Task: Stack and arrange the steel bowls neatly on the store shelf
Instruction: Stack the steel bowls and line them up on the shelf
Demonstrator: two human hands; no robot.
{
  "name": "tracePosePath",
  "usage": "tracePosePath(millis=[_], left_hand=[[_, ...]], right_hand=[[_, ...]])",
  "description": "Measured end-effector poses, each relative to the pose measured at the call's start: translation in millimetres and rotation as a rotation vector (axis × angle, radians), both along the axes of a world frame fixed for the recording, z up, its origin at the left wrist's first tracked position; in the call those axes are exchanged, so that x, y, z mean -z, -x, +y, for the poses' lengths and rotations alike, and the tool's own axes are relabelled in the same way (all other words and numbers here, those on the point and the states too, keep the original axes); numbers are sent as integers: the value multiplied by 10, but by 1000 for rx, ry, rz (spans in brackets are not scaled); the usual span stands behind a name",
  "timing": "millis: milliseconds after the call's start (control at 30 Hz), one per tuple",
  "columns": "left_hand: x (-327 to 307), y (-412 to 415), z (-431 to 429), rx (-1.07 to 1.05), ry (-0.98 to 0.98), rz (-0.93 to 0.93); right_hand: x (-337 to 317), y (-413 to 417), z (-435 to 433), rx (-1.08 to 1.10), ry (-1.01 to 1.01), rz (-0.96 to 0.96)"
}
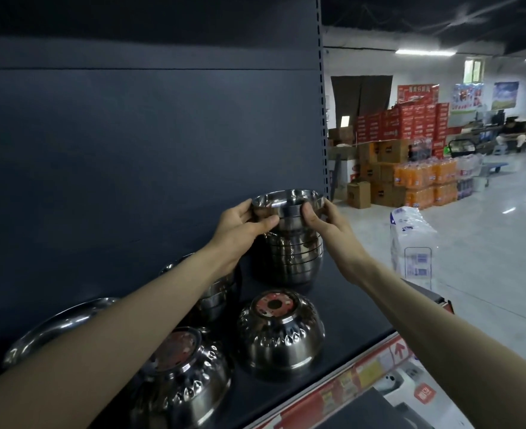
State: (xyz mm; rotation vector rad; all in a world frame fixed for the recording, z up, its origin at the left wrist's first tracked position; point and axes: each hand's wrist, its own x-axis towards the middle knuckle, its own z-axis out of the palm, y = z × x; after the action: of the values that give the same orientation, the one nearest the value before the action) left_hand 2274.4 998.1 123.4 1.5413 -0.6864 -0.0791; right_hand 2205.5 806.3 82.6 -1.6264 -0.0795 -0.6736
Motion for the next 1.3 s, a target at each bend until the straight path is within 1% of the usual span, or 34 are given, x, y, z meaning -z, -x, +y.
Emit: tracePosePath(millis=[167,300,500,667,867,1000,1200,1300], left_hand=[[42,-123,-79,-23,-74,-10],[120,-203,-118,-43,-110,-4],[256,-228,-134,-97,-179,6],[236,-196,-154,-155,-232,15],[179,18,-71,-212,-181,-2],[97,207,87,-236,-170,13],[-5,627,430,-176,-137,23],[-35,862,625,-172,-84,14]], right_hand=[[94,-206,-82,64,60,72],[151,-230,-69,115,54,164],[305,-250,-82,144,22,235],[353,-224,-77,130,48,264],[353,-123,25,159,91,300],[294,18,134,173,65,286],[91,387,422,175,78,242],[12,530,563,114,40,194]])
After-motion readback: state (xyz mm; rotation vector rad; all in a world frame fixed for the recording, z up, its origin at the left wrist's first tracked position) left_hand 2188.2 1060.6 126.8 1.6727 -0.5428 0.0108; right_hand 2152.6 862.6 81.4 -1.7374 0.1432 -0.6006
